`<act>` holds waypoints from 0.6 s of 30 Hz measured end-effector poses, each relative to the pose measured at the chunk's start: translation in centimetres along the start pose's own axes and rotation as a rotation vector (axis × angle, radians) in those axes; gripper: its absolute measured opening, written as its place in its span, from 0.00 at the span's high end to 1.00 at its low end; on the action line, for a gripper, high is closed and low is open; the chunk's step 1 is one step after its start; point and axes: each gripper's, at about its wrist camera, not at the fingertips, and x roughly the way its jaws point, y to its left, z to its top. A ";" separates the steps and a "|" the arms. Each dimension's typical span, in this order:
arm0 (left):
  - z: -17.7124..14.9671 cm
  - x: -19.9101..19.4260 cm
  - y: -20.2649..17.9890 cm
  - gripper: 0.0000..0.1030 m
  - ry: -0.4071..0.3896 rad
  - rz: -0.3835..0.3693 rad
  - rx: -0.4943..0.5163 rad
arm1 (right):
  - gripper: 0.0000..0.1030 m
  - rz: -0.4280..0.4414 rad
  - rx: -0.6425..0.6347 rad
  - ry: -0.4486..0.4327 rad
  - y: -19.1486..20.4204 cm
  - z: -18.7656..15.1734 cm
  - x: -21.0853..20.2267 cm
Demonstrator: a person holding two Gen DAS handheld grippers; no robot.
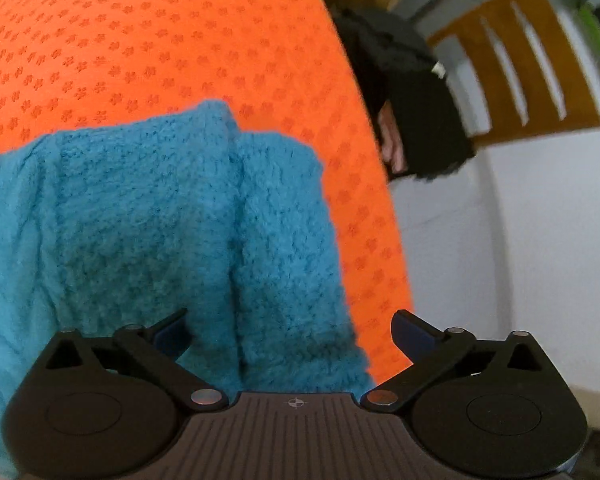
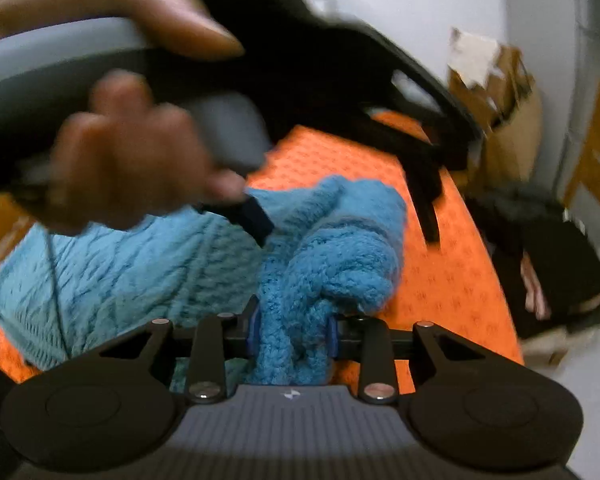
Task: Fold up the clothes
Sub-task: 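Grasp the sweater end with the left tool while the right tool holds its end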
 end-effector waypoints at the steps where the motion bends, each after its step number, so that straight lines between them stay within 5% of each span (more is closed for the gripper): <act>1: 0.0 0.1 0.0 0.00 0.008 0.011 0.012 | 0.67 0.003 -0.027 -0.003 0.4 0.2 -0.2; 7: -0.3 0.5 0.3 0.07 0.053 0.076 0.083 | 0.67 0.038 -0.129 -0.020 2.1 0.9 -0.9; 10: -0.4 0.6 0.4 0.29 0.075 0.109 0.119 | 0.67 0.057 -0.152 -0.008 2.5 1.2 -0.7; 12: -0.8 0.2 1.0 0.54 0.050 0.113 0.120 | 0.67 0.062 -0.163 0.004 2.6 1.3 -0.5; 15: -1.2 -0.9 2.7 0.65 -0.006 0.057 0.083 | 0.61 0.076 -0.173 0.030 2.9 1.7 -0.6; 18: -1.8 -2.6 4.7 0.68 -0.054 -0.009 0.043 | 0.53 0.185 -0.107 0.055 1.4 2.6 -1.9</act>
